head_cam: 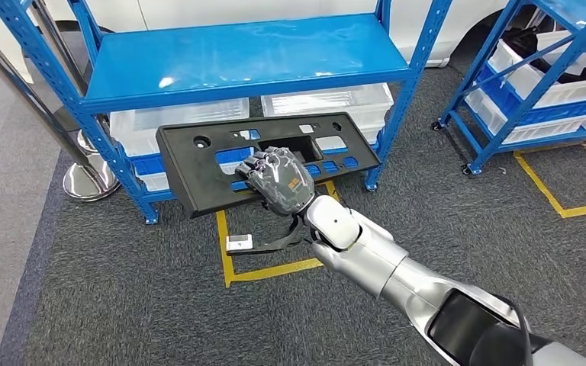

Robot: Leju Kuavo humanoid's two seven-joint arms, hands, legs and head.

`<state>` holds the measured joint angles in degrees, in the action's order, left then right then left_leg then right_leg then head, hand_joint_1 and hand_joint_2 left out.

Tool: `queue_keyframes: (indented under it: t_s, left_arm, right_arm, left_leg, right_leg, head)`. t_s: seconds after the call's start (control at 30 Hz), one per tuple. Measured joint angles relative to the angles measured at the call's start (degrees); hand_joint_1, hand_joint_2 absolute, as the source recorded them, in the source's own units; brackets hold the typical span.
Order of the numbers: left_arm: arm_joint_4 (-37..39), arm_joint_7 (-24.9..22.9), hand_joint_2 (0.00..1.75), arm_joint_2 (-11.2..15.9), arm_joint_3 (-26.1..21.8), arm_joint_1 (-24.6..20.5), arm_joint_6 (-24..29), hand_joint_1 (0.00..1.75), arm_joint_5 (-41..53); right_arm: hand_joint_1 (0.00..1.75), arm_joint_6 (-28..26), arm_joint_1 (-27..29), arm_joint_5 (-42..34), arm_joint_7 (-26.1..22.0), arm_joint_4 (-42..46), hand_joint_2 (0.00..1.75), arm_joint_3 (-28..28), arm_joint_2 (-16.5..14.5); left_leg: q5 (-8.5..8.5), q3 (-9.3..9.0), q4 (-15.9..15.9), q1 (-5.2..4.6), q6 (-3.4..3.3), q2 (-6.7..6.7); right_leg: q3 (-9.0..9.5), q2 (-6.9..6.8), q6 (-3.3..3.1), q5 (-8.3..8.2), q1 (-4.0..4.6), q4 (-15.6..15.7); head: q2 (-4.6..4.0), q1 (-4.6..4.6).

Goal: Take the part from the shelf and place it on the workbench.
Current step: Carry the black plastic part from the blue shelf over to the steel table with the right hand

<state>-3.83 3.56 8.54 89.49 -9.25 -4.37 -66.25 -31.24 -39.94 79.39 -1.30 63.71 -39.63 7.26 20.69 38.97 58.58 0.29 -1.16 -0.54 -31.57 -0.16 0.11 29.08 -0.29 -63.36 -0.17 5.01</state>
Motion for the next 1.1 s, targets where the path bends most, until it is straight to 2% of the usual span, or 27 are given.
queue_keyframes:
  t_s: [0.03, 0.07, 0.13, 0.17, 0.2, 0.27, 0.3, 0.33, 0.37, 0.4, 0.43, 0.5, 0.53, 0.57, 0.63, 0.67, 0.7, 0.77, 0.8, 0.83, 0.87, 0.9, 0.97, 1.0, 1.03, 1.07, 1.1]
  left_arm:
    - [0.0, 0.0, 1.75, 0.0, 0.0, 0.0, 0.0, 0.00, 0.0]
    - [0.0, 0.0, 1.75, 0.0, 0.0, 0.0, -0.1, 0.00, -0.1]
    - [0.0, 0.0, 1.75, 0.0, 0.0, 0.1, -0.2, 0.00, -0.4]
    - [0.0, 0.0, 1.75, 0.1, 0.0, 0.1, -0.3, 0.00, -0.6]
    - [0.0, -0.1, 1.75, 0.1, 0.0, 0.1, -0.3, 0.00, -0.8]
    - [0.0, -0.1, 1.75, 0.1, 0.0, 0.0, -0.5, 0.00, -1.0]
    - [0.0, -0.1, 1.75, 0.1, 0.0, 0.0, -0.5, 0.00, -1.1]
    - [0.0, -0.1, 1.75, 0.1, 0.0, 0.0, -0.5, 0.00, -1.1]
    - [0.0, -0.1, 1.75, 0.1, 0.0, 0.0, -0.5, 0.00, -1.1]
    - [0.0, 0.0, 1.75, 0.1, 0.0, 0.0, -0.5, 0.00, -1.1]
    - [0.0, 0.0, 1.75, 0.1, 0.0, -0.1, -0.5, 0.00, -1.1]
    - [0.0, 0.0, 1.75, 0.2, 0.0, -0.2, -0.5, 0.00, -1.1]
    - [0.0, 0.0, 1.75, 0.2, 0.0, -0.3, -0.5, 0.00, -1.1]
    - [0.0, 0.0, 1.75, 0.2, 0.0, -0.3, -0.5, 0.00, -1.1]
    - [0.0, 0.1, 1.75, 0.2, 0.0, -0.3, -0.5, 0.00, -1.1]
    - [0.0, 0.0, 1.75, 0.2, 0.0, -0.3, -0.6, 0.00, -1.1]
    - [0.0, 0.0, 1.75, 0.2, 0.0, -0.4, -0.6, 0.00, -1.2]
    - [0.0, -0.1, 1.75, 0.2, 0.0, -0.6, -0.7, 0.00, -1.4]
    - [0.0, -0.2, 1.75, 0.2, 0.0, -0.6, -0.7, 0.00, -1.5]
    - [0.0, -0.3, 1.75, 0.2, 0.0, -0.7, -0.8, 0.00, -1.7]
    - [0.0, -0.4, 1.75, 0.2, 0.0, -0.7, -0.9, 0.00, -1.8]
    - [0.0, -0.6, 1.75, 0.2, 0.0, -0.7, -1.0, 0.00, -2.0]
    - [0.0, -0.9, 1.75, 0.2, 0.0, -0.7, -1.1, 0.00, -2.3]
    - [0.0, -1.0, 1.75, 0.2, 0.0, -0.7, -1.2, 0.00, -2.5]
    - [0.0, -1.0, 1.75, 0.2, 0.0, -0.7, -1.2, 0.00, -2.7]
    - [0.0, -1.1, 1.75, 0.3, 0.0, -0.6, -1.2, 0.00, -2.8]
    - [0.0, -1.1, 1.75, 0.3, 0.0, -0.6, -1.2, 0.00, -2.9]
  right_arm:
    - [1.75, 0.0, -0.2, -0.1, 0.0, 0.1, 1.75, 0.0, 0.0]
    - [1.75, 0.1, -0.3, -0.2, 0.0, 0.1, 1.75, 0.0, 0.0]
    - [1.75, 0.4, -0.6, -0.5, -0.1, 0.2, 1.75, 0.0, 0.0]
    - [1.75, 0.6, -0.8, -0.7, -0.2, 0.2, 1.75, 0.0, 0.0]
    - [1.75, 0.8, -0.9, -0.9, -0.2, 0.2, 1.75, 0.0, 0.0]
    - [1.75, 1.0, -1.1, -1.2, -0.2, 0.3, 1.75, 0.0, 0.0]
    - [1.75, 1.1, -1.1, -1.3, -0.2, 0.3, 1.75, 0.0, 0.0]
    - [1.75, 1.2, -1.1, -1.3, -0.2, 0.3, 1.75, 0.0, 0.0]
    - [1.75, 1.2, -1.1, -1.4, -0.2, 0.3, 1.75, 0.0, 0.0]
    - [1.75, 1.2, -1.1, -1.4, -0.2, 0.3, 1.75, 0.0, 0.0]
    - [1.75, 1.2, -1.1, -1.4, -0.2, 0.3, 1.75, 0.0, 0.1]
    - [1.75, 1.2, -1.2, -1.5, -0.2, 0.5, 1.75, 0.0, 0.1]
    - [1.75, 1.2, -1.2, -1.6, -0.2, 0.6, 1.75, 0.0, 0.2]
    - [1.75, 1.2, -1.3, -1.6, -0.2, 0.6, 1.75, 0.0, 0.2]
    - [1.75, 1.3, -1.3, -1.8, -0.2, 0.6, 1.75, 0.0, 0.3]
    - [1.75, 1.3, -1.3, -1.9, -0.2, 0.6, 1.75, 0.0, 0.4]
    - [1.75, 1.3, -1.3, -2.0, -0.2, 0.6, 1.75, 0.0, 0.6]
    - [1.75, 1.4, -1.3, -2.3, -0.3, 0.6, 1.75, 0.0, 1.0]
    - [1.75, 1.5, -1.3, -2.4, -0.5, 0.5, 1.75, 0.0, 1.1]
    - [1.75, 1.6, -1.3, -2.4, -0.7, 0.5, 1.75, 0.0, 1.2]
    - [1.75, 1.7, -1.3, -2.5, -0.9, 0.5, 1.75, 0.0, 1.3]
    - [1.75, 1.8, -1.3, -2.6, -1.1, 0.4, 1.75, 0.0, 1.3]
    - [1.75, 2.0, -1.4, -2.8, -1.1, 0.4, 1.75, 0.0, 1.4]
    - [1.75, 2.0, -1.5, -2.9, -1.2, 0.5, 1.75, 0.0, 1.4]
    - [1.75, 2.1, -1.6, -3.0, -1.2, 0.5, 1.75, 0.0, 1.4]
    - [1.75, 2.2, -1.7, -3.0, -1.2, 0.5, 1.75, 0.0, 1.3]
    - [1.75, 2.3, -1.7, -3.1, -1.2, 0.6, 1.75, 0.0, 1.3]
  left_leg:
    - [-0.57, 0.21, 0.0, -0.01, 0.30, -0.02]
    - [-1.20, 0.32, -0.3, 0.00, 0.66, -0.04]
    - [-1.92, 0.50, -0.6, 0.08, 1.41, -0.01]
    - [-0.94, 0.90, -0.1, 0.12, 1.74, 0.06]
    - [1.32, 1.57, 1.6, 0.18, 2.04, 0.14]
    - [7.58, 3.42, 8.2, 0.42, 2.56, 0.19]
    - [9.71, 4.18, 12.2, 0.51, 2.81, 0.19]
    - [10.32, 4.44, 15.3, 0.59, 3.02, 0.19]
    - [9.60, 3.91, 16.8, 0.68, 3.18, 0.18]
    - [8.08, 2.36, 16.3, 0.79, 3.28, 0.18]
    - [6.80, -0.37, 13.7, 0.91, 3.32, 0.20]
    - [7.38, -7.15, 5.3, 0.87, 3.07, 0.41]
    - [8.31, -9.40, 1.9, 0.74, 2.76, 0.55]
    - [9.05, -10.44, 0.0, 0.53, 2.36, 0.68]
    - [8.27, -9.95, -0.7, 0.44, 1.24, 0.63]
    - [7.62, -9.51, -0.8, 0.49, 0.59, 0.48]
    - [6.84, -8.91, -1.0, 0.60, -0.03, 0.31]
    - [5.33, -7.26, -1.0, 0.59, -0.76, 0.11]
    - [4.63, -6.33, -1.0, 0.51, -0.84, 0.08]
    - [3.95, -5.37, -0.9, 0.43, -0.85, 0.07]
    - [3.30, -4.40, -0.7, 0.35, -0.80, 0.07]
    - [2.69, -3.45, -0.6, 0.30, -0.71, 0.07]
    - [1.67, -1.90, -0.2, 0.23, -0.41, 0.09]
    - [1.21, -1.36, -0.1, 0.15, -0.16, 0.10]
    - [0.72, -1.06, -0.1, 0.09, 0.15, 0.09]
    - [0.21, -0.90, -0.2, 0.05, 0.46, 0.08]
    - [-0.35, -0.82, -0.4, -0.01, 0.82, 0.10]
  right_leg:
    - [1.64, -0.03, -0.26, 0.75, 0.21, 2.8]
    - [2.17, -0.07, -0.51, 1.15, 0.40, 4.2]
    - [1.55, -0.22, -1.23, 0.03, 0.25, 4.7]
    - [1.03, -0.35, -1.75, -0.74, 0.07, 4.9]
    - [0.33, -0.47, -2.20, -1.60, -0.13, 5.1]
    - [-1.57, -0.54, -2.68, -3.23, -0.21, 5.1]
    - [-2.63, -0.53, -2.66, -4.03, -0.22, 5.1]
    - [-3.73, -0.53, -2.55, -4.80, -0.23, 4.9]
    - [-4.86, -0.53, -2.40, -5.56, -0.26, 4.8]
    - [-5.96, -0.53, -2.20, -6.27, -0.32, 4.6]
    - [-6.95, -0.52, -1.94, -6.95, -0.37, 4.3]
    - [-8.39, -0.55, -1.29, -8.07, -0.36, 3.8]
    - [-8.65, -0.60, -0.94, -8.61, -0.34, 3.8]
    - [-8.75, -0.65, -0.58, -9.17, -0.34, 3.9]
    - [-8.81, -0.60, 0.17, -10.08, -0.44, 4.3]
    - [-9.20, -0.43, 0.51, -9.30, -0.52, 3.9]
    - [-9.84, -0.26, 0.81, -7.41, -0.56, 2.6]
    - [-11.70, -0.01, 1.23, -1.35, -0.63, -3.6]
    - [-12.53, 0.02, 1.38, 1.04, -0.62, -7.5]
    - [-12.92, 0.02, 1.46, 2.14, -0.62, -10.8]
    - [-12.54, 0.03, 1.44, 1.89, -0.61, -12.5]
    - [-11.17, 0.03, 1.32, 0.70, -0.57, -12.2]
    - [-5.65, 0.04, 0.80, -1.34, -0.42, -6.0]
    - [-2.57, 0.06, 0.45, -1.13, -0.26, -1.7]
    - [-0.40, 0.08, 0.13, -0.62, -0.08, 1.7]
    - [0.79, 0.11, -0.14, -0.03, 0.11, 3.8]
    - [1.04, 0.11, -0.40, -0.03, 0.24, 4.7]
  head:
    - [0.00, 0.01]
    - [0.00, 0.01]
    - [0.00, 0.02]
    - [0.00, -0.01]
    - [0.00, -0.01]
    - [0.00, -0.02]
    - [0.00, -0.02]
    - [0.00, -0.02]
    - [0.00, -0.02]
    - [0.00, -0.03]
    - [0.00, -0.03]
    - [0.00, -0.02]
    - [0.00, -0.01]
    - [0.00, 0.00]
    - [0.00, 0.01]
    - [0.00, 0.01]
    - [0.00, 0.02]
    - [0.00, 0.02]
    - [0.00, 0.02]
    - [0.00, 0.02]
    - [0.00, 0.02]
    - [0.00, 0.02]
    - [0.00, 0.01]
    - [0.00, 0.00]
    - [0.00, 0.01]
    - [0.00, 0.00]
    - [0.00, 0.00]
